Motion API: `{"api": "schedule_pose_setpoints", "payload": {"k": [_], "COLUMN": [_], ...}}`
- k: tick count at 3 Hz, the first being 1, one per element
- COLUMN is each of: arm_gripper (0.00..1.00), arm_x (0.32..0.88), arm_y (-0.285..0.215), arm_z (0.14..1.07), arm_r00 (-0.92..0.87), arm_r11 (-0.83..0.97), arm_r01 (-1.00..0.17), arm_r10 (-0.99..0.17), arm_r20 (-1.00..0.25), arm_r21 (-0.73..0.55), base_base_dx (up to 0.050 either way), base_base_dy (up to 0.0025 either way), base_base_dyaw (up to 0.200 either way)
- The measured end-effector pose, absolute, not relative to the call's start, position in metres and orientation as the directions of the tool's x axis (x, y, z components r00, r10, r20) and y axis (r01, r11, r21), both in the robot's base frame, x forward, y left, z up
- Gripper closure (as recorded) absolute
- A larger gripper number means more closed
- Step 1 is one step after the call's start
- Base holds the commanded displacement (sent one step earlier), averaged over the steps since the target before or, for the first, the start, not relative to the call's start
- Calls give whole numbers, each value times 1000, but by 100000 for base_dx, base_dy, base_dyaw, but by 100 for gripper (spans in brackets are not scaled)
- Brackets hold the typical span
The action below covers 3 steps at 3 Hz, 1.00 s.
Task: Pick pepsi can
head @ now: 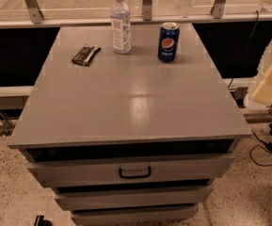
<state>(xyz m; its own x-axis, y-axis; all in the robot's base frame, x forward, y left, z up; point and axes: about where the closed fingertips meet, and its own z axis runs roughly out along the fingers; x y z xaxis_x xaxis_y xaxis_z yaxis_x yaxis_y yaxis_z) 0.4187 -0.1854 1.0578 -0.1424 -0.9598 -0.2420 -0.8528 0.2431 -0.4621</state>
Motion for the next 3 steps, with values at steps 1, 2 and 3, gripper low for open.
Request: {"api": "schedule_pose_setpoints", "payload": {"k": [1, 2, 3], "arm_gripper": [0, 0, 0], "arm_x": [419, 419, 438], "arm_y": [-185, -185, -185], "arm_z": [1058, 1058, 1063], "arm_r00": [-142, -142, -132], "arm_r11": [243, 243, 247], "arm_r01": [-853, -853, -847], "arm_r10": [-960, -960, -956], "arm_r20": [-242, -242, -263], "arm_r21": [-462, -462, -471], "base_base_dx": [3, 0, 0], "base_base_dy": [-5, 0, 0], "base_base_dyaw": [-9660, 0, 0]}}
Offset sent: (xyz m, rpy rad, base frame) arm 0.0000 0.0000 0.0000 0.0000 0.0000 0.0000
